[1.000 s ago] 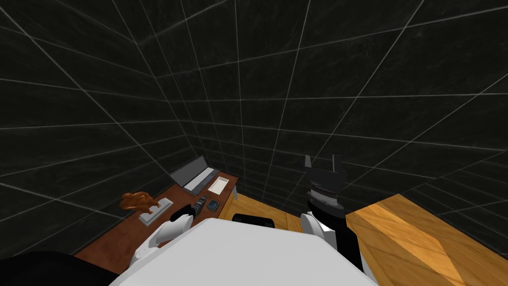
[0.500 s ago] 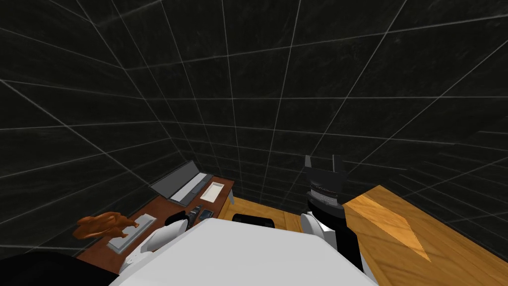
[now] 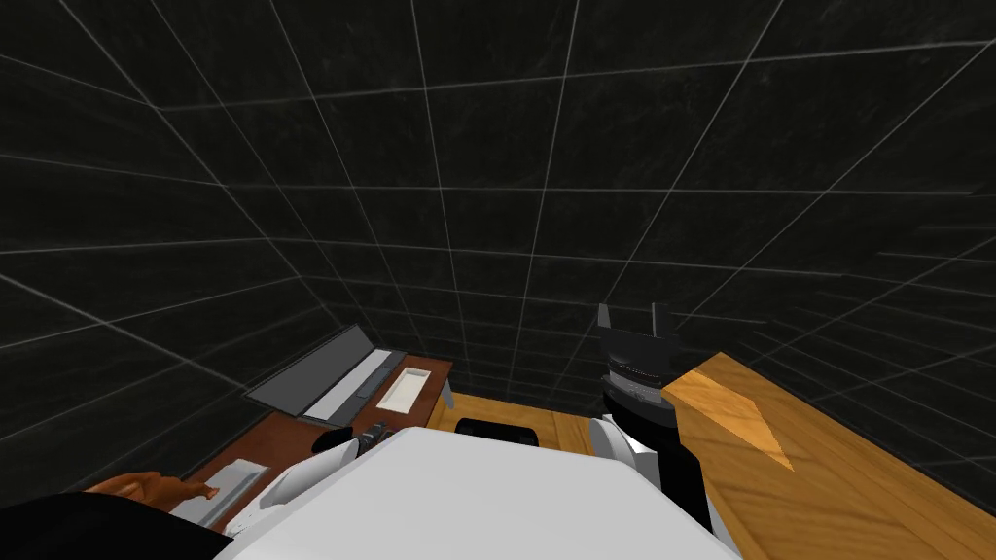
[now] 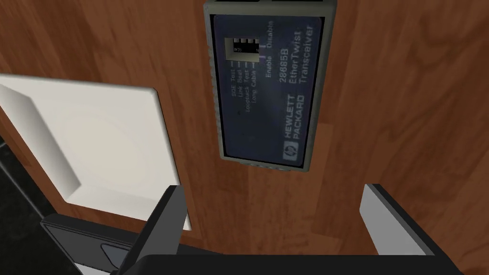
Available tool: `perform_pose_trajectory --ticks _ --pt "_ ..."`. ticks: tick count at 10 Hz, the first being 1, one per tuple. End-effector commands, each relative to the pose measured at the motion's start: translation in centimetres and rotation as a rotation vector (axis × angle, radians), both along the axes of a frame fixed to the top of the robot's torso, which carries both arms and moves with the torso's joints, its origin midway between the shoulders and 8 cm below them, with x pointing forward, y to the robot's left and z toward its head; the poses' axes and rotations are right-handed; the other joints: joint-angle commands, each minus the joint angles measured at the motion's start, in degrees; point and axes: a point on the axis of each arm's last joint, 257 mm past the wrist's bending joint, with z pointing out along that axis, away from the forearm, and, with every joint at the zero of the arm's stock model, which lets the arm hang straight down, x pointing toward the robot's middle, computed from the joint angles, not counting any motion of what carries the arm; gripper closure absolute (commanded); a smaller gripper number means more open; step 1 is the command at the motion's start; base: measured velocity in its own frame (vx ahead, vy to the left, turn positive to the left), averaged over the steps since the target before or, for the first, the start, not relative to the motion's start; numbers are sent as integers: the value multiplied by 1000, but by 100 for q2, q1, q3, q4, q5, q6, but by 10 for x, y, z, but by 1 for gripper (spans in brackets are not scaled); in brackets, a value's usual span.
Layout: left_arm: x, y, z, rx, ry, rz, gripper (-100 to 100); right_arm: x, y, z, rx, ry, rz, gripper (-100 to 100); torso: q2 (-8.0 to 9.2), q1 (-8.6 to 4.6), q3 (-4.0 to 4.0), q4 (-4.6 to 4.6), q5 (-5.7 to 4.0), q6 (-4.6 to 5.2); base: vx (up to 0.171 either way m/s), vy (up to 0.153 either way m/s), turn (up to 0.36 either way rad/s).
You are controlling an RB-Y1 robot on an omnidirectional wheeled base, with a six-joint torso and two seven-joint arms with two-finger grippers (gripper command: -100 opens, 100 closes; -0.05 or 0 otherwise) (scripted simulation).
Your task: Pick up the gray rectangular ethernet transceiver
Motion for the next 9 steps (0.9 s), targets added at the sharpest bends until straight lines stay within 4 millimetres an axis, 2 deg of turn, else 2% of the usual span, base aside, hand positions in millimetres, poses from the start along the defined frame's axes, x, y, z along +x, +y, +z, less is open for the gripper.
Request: perform_pose_trajectory --ticks 1,3,4,7,9 --pt "-23 -1 -8 -29 67 23 -100 0 0 0 0 0 0 0 0 0 0 0 0 0 65 10 -206" --pt "-48 -5 -17 -67 132 51 -100 0 0 0 0 0 0 0 -11 4 -6 -3 0 -1 72 39 -206" --pt "-49 -5 -18 -67 135 53 -100 0 0 0 0 0 0 0 -12 11 -7 -2 2 0 50 41 -45" --pt "-77 -18 -28 -121 205 88 -100 0 0 0 0 0 0 0 -4 2 -2 -1 1 -1 45 29 -122" --pt "-88 -29 -35 -150 231 101 -100 0 0 0 0 0 0 0 -1 2 -1 -1 1 -3 34 30 -87"
